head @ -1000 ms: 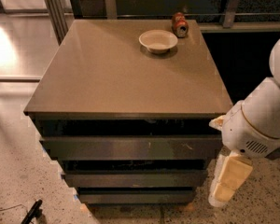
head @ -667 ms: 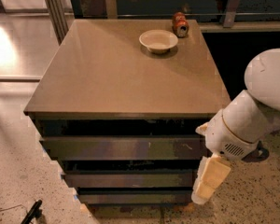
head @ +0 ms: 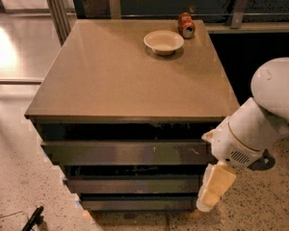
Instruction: Open top drawer
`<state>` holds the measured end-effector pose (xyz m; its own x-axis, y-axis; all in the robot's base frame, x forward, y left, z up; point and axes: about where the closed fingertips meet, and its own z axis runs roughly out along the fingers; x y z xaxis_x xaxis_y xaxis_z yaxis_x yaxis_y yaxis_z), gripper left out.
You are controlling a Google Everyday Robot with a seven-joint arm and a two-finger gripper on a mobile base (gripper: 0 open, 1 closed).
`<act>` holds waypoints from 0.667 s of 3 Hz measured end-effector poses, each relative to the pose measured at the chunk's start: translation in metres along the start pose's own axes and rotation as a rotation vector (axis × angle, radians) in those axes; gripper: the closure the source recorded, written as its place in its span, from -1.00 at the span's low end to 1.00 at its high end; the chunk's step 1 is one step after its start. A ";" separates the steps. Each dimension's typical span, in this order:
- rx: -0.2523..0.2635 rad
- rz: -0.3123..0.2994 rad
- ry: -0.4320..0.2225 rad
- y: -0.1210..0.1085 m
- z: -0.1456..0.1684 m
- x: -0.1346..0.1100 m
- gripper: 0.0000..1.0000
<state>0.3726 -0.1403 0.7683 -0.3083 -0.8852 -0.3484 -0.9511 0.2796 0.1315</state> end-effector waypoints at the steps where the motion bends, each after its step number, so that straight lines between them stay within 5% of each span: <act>1: -0.036 0.038 -0.008 -0.010 0.027 0.008 -1.00; 2: -0.036 0.038 -0.008 -0.010 0.027 0.008 -1.00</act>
Offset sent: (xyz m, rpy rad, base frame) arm 0.0057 0.0000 -0.0262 0.0157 0.0381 -0.0221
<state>0.3790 -0.1401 0.7390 -0.3441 -0.8712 -0.3502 -0.9376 0.2989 0.1776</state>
